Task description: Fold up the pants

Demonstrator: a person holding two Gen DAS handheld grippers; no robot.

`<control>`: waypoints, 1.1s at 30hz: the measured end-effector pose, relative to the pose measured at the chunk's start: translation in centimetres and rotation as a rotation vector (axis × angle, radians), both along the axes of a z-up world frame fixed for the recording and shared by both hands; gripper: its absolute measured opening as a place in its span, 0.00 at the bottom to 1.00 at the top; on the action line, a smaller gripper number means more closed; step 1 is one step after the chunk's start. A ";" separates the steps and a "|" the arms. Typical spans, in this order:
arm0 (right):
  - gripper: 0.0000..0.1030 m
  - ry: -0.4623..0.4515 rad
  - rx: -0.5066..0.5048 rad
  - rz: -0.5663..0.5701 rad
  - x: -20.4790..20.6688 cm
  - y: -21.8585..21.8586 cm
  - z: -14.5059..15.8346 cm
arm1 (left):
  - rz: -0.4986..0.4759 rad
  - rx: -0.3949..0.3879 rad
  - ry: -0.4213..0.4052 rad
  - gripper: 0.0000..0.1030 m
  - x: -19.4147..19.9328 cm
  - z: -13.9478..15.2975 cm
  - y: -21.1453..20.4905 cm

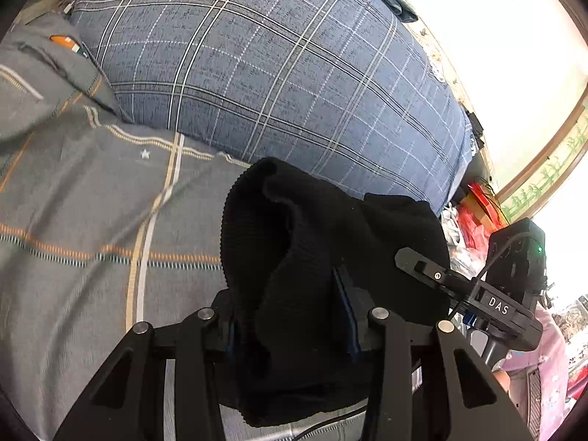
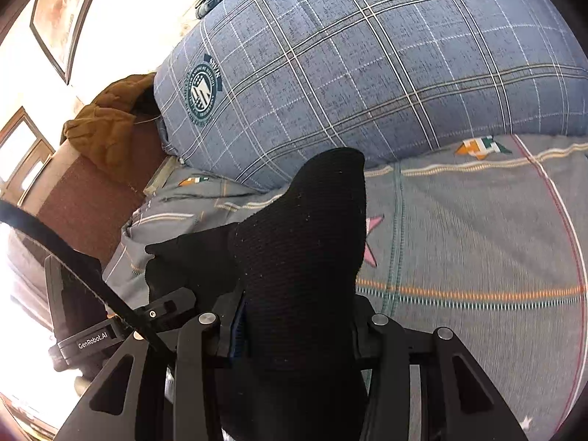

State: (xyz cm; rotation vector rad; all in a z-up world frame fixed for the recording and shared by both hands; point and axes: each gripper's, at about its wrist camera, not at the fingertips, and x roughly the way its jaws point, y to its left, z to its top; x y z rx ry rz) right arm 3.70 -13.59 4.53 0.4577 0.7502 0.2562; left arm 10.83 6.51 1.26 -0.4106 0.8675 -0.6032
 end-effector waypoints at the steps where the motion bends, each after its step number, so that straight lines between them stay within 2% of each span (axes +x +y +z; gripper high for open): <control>1: 0.44 0.004 0.001 -0.003 0.6 -0.1 0.0 | 0.004 0.002 0.002 0.40 0.6 -0.1 0.0; 13: 0.44 0.075 0.000 -0.013 7.2 -0.5 -2.9 | 0.056 0.003 0.093 0.40 6.1 -3.8 0.4; 18: 0.44 0.107 -0.007 -0.026 8.8 -0.9 -4.8 | 0.076 0.042 0.109 0.40 7.5 -5.6 -0.3; 21: 0.44 0.138 -0.009 -0.031 9.6 -0.9 -6.0 | 0.099 0.059 0.153 0.41 8.0 -7.3 -0.3; 22: 0.45 0.150 -0.009 -0.030 9.8 -0.9 -6.6 | 0.107 0.059 0.170 0.42 8.1 -7.8 -0.1; 24: 0.57 0.170 -0.014 -0.046 10.0 -0.8 -7.4 | 0.131 0.048 0.212 0.45 8.2 -8.5 0.7; 26: 0.72 0.173 -0.015 -0.079 9.5 -1.3 -7.4 | 0.135 0.026 0.234 0.45 8.0 -8.2 1.4; 27: 0.74 0.167 -0.010 -0.083 9.3 -1.5 -7.2 | 0.138 0.027 0.230 0.45 7.7 -7.5 2.0; 29: 0.76 0.125 -0.033 -0.104 8.1 -2.0 -5.7 | 0.146 0.033 0.201 0.45 7.0 -6.1 2.8; 31: 0.76 0.056 -0.078 -0.135 6.9 -2.4 -3.6 | 0.154 0.007 0.153 0.45 6.2 -4.2 3.7; 33: 0.76 -0.001 -0.044 -0.119 6.5 -2.7 -1.7 | 0.153 -0.021 0.119 0.46 6.4 -2.7 3.7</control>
